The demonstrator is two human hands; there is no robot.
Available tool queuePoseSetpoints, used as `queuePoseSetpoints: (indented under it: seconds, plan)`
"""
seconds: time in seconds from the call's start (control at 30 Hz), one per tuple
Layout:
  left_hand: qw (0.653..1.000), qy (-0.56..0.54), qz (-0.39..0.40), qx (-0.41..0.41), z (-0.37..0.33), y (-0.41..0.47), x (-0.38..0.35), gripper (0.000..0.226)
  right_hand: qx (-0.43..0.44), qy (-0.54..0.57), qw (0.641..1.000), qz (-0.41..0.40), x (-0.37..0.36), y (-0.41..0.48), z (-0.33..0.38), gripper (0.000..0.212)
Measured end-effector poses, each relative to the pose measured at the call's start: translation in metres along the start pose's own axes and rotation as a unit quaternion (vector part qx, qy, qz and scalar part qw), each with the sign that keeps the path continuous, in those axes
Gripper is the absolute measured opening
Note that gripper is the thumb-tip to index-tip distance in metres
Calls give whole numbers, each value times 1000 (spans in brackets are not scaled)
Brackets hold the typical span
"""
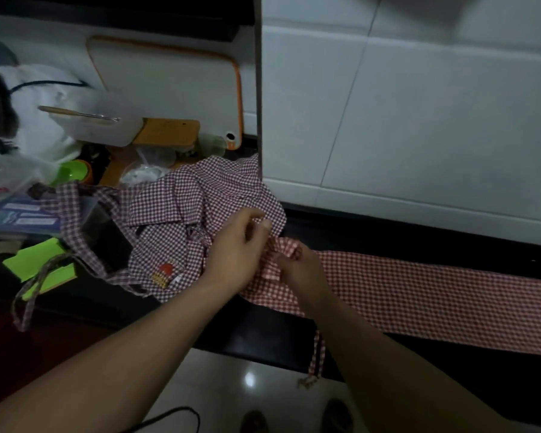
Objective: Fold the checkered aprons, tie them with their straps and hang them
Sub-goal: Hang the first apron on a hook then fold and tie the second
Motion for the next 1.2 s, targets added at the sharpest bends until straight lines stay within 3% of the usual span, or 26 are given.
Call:
queuePoseSetpoints:
  seconds: [0.07,0.13,0.2,0.23,0.3,0.37,0.43,0.47,0.53,0.57,0.6,0.63,0.7,0.77,0.83,0.93,1.0,1.1,1.2]
  plan:
    - [997,58,-16,-53,7,-10,1,35,-37,-9,999,21,19,-1,-11,16]
    - [971,202,94,-92,28,-20,-23,50,-65,1,997,33,32,-1,-24,26]
    - [906,342,240,-62,61,-32,-53,62,-68,-49,995,-51,48,-1,-35,25]
    - [879,379,287,-29,75,-38,-64,65,-64,-118,985,-104,56,-3,-42,44]
    - [865,401,300,3,90,-42,-77,66,22,-261,953,-154,58,-13,-36,63]
    - [862,409,299,0,95,-44,-86,68,165,-377,906,-95,37,-25,-27,62]
    - [871,410,271,-31,92,-46,-83,74,199,-481,854,24,15,-28,-42,60]
    - [887,403,220,-49,86,-48,-73,73,165,-520,834,75,10,-28,-56,60]
    - [927,371,33,-51,74,-53,-42,58,96,-559,815,121,12,-25,-80,62]
    - [936,345,-64,4,76,-57,-24,53,89,-566,810,123,13,-23,-85,63]
    - [942,299,-122,88,84,-61,-11,55,93,-567,809,123,13,-23,-85,63]
    - [948,225,-133,184,99,-63,-6,62,99,-567,808,124,13,-24,-83,63]
    - [943,65,-104,309,120,-60,-14,75,107,-566,809,120,13,-24,-81,64]
    - [930,-38,-79,358,128,-49,-25,70,103,-556,814,131,13,-21,-80,63]
    - [920,-96,-85,370,130,-38,-30,50,106,-533,828,138,15,-20,-76,62]
    - [921,-152,-106,343,116,-36,-34,18,161,-522,836,58,28,-27,-60,56]
    - [951,-106,-115,268,89,-34,-32,14,168,-525,834,-14,41,-32,-56,51]
    - [981,-60,-118,143,25,-31,-43,14,121,-419,900,-24,60,-34,-66,46]
    - [993,-38,-95,52,-35,-25,-77,21,44,-238,958,-152,111,-35,-60,28]
Point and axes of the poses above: each hand's wrist, its own y-axis towards the middle knuckle, its own x-axis out of the back of the hand, z = x × y, the point moved 6 cm from there along y, towards the middle knuckle, and after that the axes turned 3 degrees about z, right-handed, at the moved point
